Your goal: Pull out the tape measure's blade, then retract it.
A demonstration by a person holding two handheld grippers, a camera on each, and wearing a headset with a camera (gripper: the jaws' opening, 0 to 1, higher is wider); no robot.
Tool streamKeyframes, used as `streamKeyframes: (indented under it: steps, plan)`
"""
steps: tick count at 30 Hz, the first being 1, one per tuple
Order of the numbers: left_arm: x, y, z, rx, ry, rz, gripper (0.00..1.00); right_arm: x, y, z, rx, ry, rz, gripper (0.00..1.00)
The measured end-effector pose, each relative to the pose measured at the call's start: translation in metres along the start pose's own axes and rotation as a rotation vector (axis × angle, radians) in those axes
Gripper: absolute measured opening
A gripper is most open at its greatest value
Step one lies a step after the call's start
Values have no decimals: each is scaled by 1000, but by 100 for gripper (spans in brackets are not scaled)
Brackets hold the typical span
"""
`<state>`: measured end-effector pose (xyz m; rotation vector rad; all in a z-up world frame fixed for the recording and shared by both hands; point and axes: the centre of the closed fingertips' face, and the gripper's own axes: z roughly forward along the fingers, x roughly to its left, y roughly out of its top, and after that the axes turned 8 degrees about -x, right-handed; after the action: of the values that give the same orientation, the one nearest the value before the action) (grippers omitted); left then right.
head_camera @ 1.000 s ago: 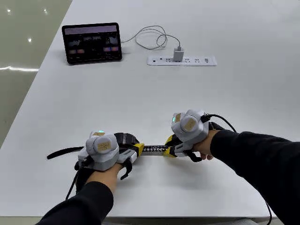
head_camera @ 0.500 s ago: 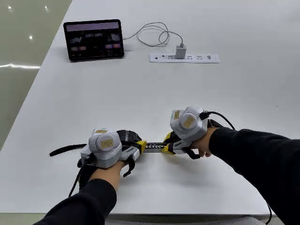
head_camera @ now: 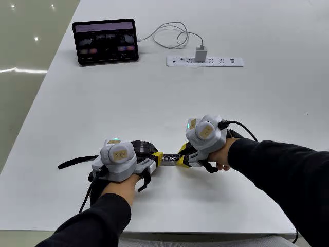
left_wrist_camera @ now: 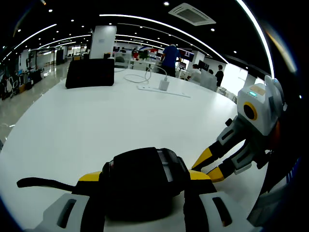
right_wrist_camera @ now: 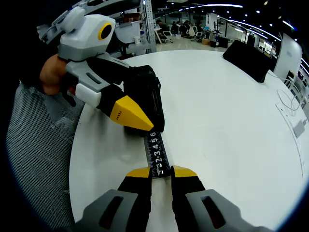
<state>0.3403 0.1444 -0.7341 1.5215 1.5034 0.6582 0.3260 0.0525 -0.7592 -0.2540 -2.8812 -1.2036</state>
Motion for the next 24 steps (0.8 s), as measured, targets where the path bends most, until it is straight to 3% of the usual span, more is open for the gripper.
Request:
streamKeyframes:
  steps: [24]
  plan:
    - [0,0,1,2,-7,-16,62,3,13,13,-34,19,-26,11]
